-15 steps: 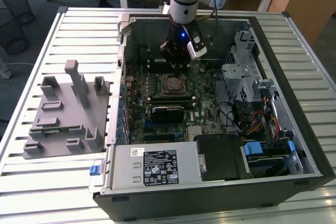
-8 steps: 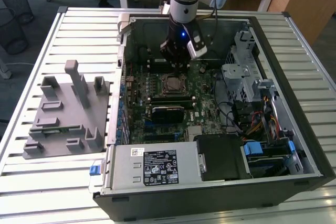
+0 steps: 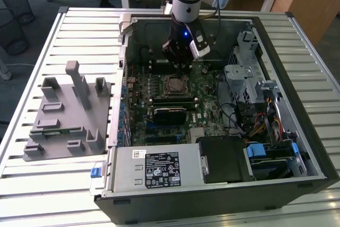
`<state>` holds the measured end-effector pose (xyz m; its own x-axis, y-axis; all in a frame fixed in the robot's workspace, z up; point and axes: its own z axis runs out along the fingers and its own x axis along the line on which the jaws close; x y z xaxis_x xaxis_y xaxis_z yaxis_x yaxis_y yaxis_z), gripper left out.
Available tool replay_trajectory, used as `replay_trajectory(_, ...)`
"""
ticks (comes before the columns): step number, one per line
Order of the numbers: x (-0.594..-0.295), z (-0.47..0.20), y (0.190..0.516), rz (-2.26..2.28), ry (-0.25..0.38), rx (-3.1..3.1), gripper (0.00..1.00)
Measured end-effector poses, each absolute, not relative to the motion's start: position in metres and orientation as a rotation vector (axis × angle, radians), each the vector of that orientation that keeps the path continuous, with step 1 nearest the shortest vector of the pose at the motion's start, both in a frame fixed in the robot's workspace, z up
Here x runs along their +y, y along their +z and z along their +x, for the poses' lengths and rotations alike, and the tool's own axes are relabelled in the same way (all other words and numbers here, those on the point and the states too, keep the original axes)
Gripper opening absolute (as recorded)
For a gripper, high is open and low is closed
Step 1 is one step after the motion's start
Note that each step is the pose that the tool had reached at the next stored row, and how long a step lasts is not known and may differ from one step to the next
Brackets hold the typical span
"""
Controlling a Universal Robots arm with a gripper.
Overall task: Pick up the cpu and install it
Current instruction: 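Install the first cpu locking lever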
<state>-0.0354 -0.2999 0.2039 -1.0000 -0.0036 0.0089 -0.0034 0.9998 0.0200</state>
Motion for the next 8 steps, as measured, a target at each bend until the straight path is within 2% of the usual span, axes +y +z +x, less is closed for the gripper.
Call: replay_trajectory(8,-0.3,-0.0342,0.1987,0.004,-0.013,-3.132,0.11)
